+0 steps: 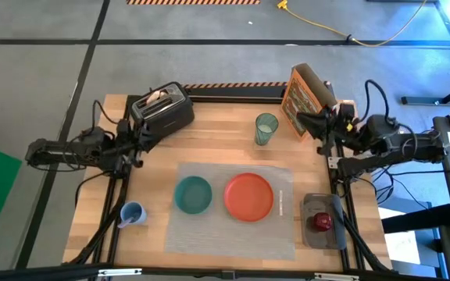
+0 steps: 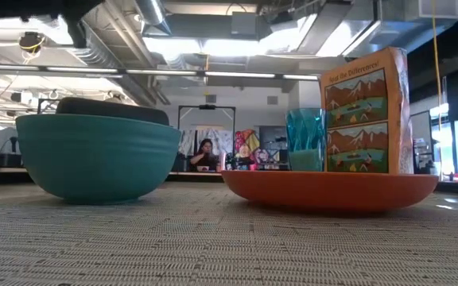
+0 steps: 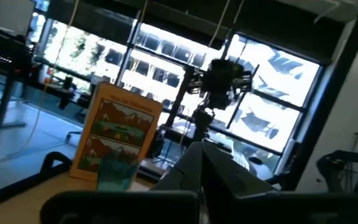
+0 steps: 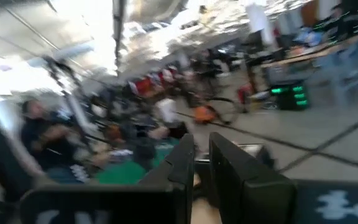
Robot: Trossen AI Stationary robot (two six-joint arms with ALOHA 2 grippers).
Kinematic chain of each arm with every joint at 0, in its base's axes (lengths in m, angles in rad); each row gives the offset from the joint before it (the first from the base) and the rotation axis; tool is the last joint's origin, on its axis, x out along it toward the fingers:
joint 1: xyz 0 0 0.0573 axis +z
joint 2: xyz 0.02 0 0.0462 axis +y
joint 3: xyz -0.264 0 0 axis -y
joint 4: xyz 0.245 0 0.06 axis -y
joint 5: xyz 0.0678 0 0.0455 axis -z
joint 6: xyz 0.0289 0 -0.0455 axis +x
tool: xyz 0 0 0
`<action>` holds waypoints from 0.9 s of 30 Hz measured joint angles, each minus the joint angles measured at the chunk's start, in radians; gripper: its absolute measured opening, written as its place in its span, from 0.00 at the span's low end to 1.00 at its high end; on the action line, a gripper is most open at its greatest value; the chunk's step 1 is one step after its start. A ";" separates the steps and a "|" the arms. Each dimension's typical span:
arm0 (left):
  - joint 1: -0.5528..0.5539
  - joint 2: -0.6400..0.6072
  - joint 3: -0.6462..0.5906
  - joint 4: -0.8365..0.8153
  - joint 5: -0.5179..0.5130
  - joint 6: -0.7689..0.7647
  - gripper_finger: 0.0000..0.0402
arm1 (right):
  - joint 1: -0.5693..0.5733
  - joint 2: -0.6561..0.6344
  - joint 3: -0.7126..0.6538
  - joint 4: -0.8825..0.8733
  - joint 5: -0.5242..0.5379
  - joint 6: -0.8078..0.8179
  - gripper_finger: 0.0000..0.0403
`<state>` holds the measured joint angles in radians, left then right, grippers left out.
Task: Arrange a breakfast setting
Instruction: Pour the cereals into the green bowl
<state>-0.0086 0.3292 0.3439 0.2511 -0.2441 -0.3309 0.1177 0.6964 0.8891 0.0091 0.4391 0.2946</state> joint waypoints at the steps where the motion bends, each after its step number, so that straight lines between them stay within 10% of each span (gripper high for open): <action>1: 0.000 0.042 0.033 -0.010 -0.013 0.000 0.00 | 0.000 0.018 0.042 -0.046 0.028 -0.019 0.10; 11: 0.012 0.441 0.298 -0.115 -0.212 0.013 0.00 | 0.000 0.044 0.270 -0.382 0.119 -0.012 0.23; 20: 0.125 0.711 0.568 -0.194 -0.101 -0.053 0.00 | 0.001 0.037 0.271 -0.611 0.245 0.082 0.61; 27: 0.201 0.850 0.771 -0.259 -0.123 -0.081 0.00 | 0.000 0.040 0.271 -0.745 0.395 0.118 0.64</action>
<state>0.1928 1.1790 1.1149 -0.0082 -0.3675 -0.4122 0.1173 0.7368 1.1603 -0.7361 0.8344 0.4122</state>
